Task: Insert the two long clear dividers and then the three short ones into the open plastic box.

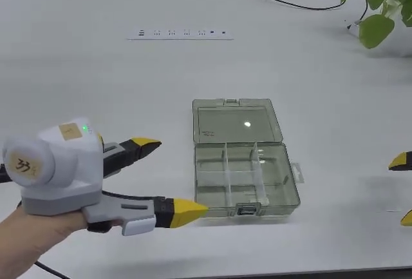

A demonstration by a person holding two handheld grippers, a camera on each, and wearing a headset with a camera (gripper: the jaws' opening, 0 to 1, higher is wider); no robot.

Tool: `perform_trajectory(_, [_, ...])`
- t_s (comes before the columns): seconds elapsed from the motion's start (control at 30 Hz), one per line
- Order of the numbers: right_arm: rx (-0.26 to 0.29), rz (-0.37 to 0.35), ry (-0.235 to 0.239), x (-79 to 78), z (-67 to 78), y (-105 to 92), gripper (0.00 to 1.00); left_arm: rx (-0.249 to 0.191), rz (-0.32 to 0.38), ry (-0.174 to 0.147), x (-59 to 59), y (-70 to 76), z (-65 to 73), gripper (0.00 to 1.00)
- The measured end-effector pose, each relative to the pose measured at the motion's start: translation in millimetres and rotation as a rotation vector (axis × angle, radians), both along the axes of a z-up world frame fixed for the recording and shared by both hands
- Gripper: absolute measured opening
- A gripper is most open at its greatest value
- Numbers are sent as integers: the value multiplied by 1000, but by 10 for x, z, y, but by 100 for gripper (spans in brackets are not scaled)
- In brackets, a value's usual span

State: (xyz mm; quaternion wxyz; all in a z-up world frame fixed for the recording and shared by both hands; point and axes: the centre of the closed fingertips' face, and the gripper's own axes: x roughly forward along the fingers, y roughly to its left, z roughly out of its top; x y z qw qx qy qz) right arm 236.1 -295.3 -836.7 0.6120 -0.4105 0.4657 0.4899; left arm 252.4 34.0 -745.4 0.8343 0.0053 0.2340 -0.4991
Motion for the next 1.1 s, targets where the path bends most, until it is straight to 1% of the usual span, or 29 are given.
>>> perform_trajectory(0.07, [-1, 7, 7, 14, -26, 6, 53, 4, -1, -1, 1, 3, -4, 86])
perform_trajectory(0.17, [-24, 59, 24, -19, -63, 2, 50, -2, 6, 0, 4, 12, 4, 85])
perform_trajectory(0.2, [-30, 70, 29, -7, -97, -36, 49, -1, 10, 0, 6, 19, 2, 85])
perform_trajectory(0.33, [-63, 106, 26, 7, -136, -41, 47, 0, 15, 4, -6, 37, -13, 85])
perform_trajectory(0.4, [-70, 133, 39, -21, -138, -16, 41, -3, 18, 5, -11, 39, -12, 85])
perform_trajectory(0.47, [-72, 151, 35, -19, -145, 18, 40, -4, 21, 8, -17, 43, -19, 84])
perform_trajectory(0.53, [-72, 147, 33, 2, -145, 37, 40, -5, 22, 8, -26, 44, -20, 84])
perform_trajectory(0.63, [-85, 160, 35, 8, -155, 32, 40, -6, 24, 9, -28, 49, -20, 84])
perform_trajectory(0.7, [-83, 169, 36, 2, -153, 40, 40, -7, 28, 8, -22, 57, -15, 84])
perform_trajectory(0.77, [-84, 174, 48, -16, -152, 37, 38, -9, 32, 8, -16, 62, -12, 84])
perform_trajectory(0.83, [-78, 175, 45, -5, -149, 32, 36, -11, 32, 9, -16, 61, -12, 84])
perform_trajectory(0.93, [-79, 170, 46, 3, -148, 27, 34, -11, 29, 11, -22, 48, -19, 83])
perform_trajectory(1.0, [-89, 184, 44, 10, -146, 18, 33, -10, 23, 12, -29, 25, -25, 83])
perform_trajectory(1.1, [-91, 175, 44, 4, -143, 19, 32, -13, 19, 13, -23, -6, -21, 83])
